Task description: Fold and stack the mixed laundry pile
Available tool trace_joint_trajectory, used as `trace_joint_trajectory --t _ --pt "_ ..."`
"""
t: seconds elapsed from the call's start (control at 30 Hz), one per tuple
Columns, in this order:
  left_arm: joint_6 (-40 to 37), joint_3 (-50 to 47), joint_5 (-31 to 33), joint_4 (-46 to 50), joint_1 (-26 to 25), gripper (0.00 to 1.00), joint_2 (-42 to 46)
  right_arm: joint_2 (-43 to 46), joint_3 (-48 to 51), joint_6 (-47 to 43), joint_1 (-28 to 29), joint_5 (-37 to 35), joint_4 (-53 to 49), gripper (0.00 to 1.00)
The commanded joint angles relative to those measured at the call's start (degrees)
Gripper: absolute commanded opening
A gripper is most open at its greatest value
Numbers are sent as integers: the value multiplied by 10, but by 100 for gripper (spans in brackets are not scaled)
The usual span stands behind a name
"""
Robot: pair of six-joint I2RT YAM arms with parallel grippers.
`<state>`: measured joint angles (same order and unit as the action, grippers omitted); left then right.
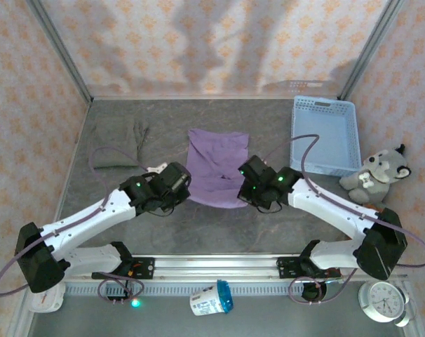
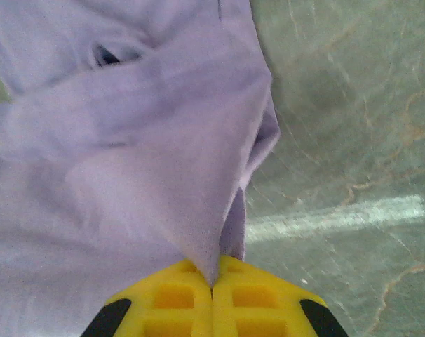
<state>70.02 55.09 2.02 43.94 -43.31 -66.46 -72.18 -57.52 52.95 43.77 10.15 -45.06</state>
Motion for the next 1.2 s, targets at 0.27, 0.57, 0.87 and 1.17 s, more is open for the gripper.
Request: trace_joint_trajectory --t 0.27,0.57,0.87,1.17 --pt "-97 180 14 17 75 0 -136 -78 -139 -37 -90 -13 5 0" --pt "-154 317 -17 22 125 0 -272 -173 -228 -62 -172 31 38 0" --pt "-221 569 -112 50 224 14 -541 -461 -499 -110 -253 91 26 25" --pt "-257 942 -150 214 245 100 -732 -551 -704 -139 -273 70 -40 92"
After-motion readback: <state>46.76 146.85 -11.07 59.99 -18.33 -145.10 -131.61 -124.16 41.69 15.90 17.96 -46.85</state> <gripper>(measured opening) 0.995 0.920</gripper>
